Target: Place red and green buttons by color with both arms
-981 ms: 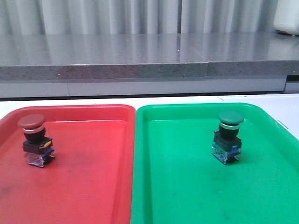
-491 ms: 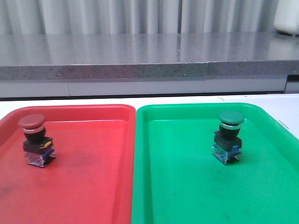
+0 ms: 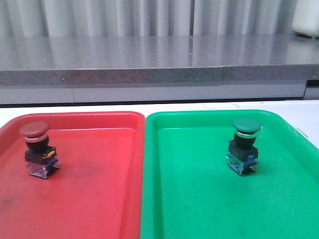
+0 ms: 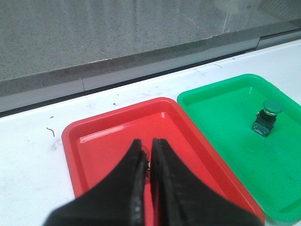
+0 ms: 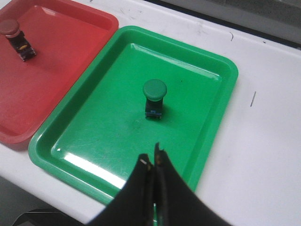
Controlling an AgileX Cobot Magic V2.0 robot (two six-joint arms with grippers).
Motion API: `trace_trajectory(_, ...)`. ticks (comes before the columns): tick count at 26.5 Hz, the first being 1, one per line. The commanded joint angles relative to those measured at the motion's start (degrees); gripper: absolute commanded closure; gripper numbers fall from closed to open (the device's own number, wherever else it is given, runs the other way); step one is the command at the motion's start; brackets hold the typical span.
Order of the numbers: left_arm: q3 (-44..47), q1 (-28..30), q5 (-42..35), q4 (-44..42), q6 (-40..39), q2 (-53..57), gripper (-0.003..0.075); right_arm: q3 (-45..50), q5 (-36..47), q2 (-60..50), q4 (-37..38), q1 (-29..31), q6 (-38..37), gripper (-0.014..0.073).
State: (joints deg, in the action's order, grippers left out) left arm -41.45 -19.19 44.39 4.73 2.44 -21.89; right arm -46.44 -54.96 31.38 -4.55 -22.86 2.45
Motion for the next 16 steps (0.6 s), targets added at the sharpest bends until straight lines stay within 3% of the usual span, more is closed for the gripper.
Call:
trace_trajectory(1, -1.46, -0.58, -3.80, 0.25, -0.01, -0.41, 0.0740, -1.33, 3.73, 0.13, 0.11, 0.00, 0.23, 0.0701)
trace_trajectory(12, -0.06, -0.34, -4.72, 0.40, -0.01, 1.06, 0.0740, -1.33, 3.73, 0.13, 0.11, 0.00, 0.23, 0.0701)
trace_trajectory(16, 3.67, 3.47, -6.97, 0.40, -0.01, 4.79, 0.0740, -1.33, 3.73, 0.13, 0.11, 0.00, 0.23, 0.0701)
